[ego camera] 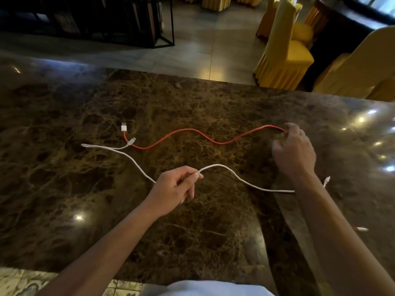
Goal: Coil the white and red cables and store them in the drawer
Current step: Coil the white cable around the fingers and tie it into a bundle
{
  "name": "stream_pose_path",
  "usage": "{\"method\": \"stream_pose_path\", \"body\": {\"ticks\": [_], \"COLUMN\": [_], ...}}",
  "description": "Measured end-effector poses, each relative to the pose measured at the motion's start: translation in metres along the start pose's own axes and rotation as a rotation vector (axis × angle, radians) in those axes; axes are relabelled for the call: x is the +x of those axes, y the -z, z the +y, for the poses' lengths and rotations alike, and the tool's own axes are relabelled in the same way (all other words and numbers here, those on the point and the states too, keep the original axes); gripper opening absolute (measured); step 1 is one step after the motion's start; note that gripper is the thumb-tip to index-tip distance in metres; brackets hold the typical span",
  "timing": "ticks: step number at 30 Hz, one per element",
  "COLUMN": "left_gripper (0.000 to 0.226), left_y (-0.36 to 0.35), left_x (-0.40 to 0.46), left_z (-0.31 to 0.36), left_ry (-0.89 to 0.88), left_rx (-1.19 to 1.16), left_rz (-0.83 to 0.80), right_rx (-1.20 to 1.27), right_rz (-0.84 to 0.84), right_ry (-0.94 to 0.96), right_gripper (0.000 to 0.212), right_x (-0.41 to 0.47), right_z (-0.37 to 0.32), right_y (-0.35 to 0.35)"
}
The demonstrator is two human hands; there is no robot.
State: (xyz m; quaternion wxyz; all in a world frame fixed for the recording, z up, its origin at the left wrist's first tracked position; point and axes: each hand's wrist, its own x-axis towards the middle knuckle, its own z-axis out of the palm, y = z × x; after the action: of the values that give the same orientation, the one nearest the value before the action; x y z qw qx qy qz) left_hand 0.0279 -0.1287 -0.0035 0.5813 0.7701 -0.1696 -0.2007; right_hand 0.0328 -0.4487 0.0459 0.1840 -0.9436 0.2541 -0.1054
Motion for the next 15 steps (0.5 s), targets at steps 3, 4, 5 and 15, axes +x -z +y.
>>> {"method": "stream_pose_path", "body": {"ticks": [3, 4, 5, 15], "left_gripper": [0.017, 0.018, 0.019, 0.016], "left_y": [-0.006, -0.007, -0.005, 0.034], "left_x": [-0.001, 0.0, 0.001, -0.01], "left_z": [0.006, 0.011, 0.017, 0.025], "left_ry": [0.002, 0.002, -0.002, -0.075], "left_rx": [0.019, 0.008, 0.012, 0.16], "left_rz": [0.012, 0.021, 0.039, 0.094], "right_rx": [0.296, 0.343, 0.345, 0.382], "right_rz": [-0.316, -0.49, -0.617, -0.707], "right_ry": [0.312, 0.399, 0.468, 0.652], "right_gripper": [0.034, 0.031, 0.03, 0.011], "right_x": [-0.042, -0.056, -0.066, -0.062], "right_z": [-0.047, -0.061, -0.072, -0.071], "right_y": [0.01, 0.012, 0.011, -0.005]}}
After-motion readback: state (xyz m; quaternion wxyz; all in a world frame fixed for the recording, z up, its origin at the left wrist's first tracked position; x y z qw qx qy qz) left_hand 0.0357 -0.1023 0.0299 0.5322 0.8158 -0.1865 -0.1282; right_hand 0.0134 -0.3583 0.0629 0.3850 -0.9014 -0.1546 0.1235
